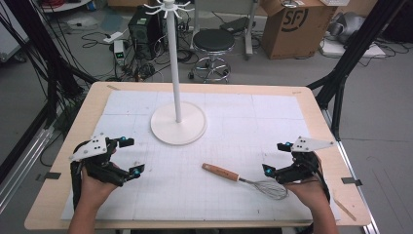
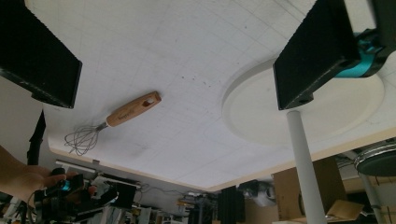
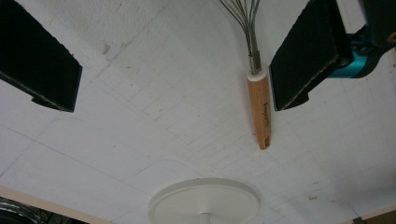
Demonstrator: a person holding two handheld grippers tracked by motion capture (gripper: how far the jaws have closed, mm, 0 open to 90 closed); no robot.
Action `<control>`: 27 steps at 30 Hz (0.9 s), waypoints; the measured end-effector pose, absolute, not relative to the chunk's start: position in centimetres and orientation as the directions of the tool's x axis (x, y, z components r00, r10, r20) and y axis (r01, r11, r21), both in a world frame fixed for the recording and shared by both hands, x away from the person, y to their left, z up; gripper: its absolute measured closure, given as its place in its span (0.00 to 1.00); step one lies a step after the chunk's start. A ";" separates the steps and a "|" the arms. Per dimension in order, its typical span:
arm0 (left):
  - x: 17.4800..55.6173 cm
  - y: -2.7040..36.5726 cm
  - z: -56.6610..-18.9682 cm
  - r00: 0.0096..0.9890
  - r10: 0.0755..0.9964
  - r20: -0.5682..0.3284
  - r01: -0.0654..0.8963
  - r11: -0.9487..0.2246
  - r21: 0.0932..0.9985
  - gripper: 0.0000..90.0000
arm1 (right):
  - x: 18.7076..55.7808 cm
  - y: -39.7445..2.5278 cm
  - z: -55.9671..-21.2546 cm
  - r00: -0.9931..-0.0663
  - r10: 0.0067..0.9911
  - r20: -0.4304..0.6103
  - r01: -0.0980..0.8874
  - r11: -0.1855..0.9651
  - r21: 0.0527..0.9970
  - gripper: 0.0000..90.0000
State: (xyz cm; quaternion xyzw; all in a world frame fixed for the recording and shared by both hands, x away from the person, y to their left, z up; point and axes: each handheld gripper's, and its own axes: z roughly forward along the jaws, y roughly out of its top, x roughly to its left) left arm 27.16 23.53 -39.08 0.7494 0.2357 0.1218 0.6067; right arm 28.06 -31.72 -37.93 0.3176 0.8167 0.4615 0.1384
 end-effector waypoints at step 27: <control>27.1 23.3 -39.1 0.863 0.496 -0.099 0.204 -0.161 0.966 0.02 | 28.1 -26.1 -38.8 -0.818 0.576 -0.003 0.370 0.530 0.763 0.02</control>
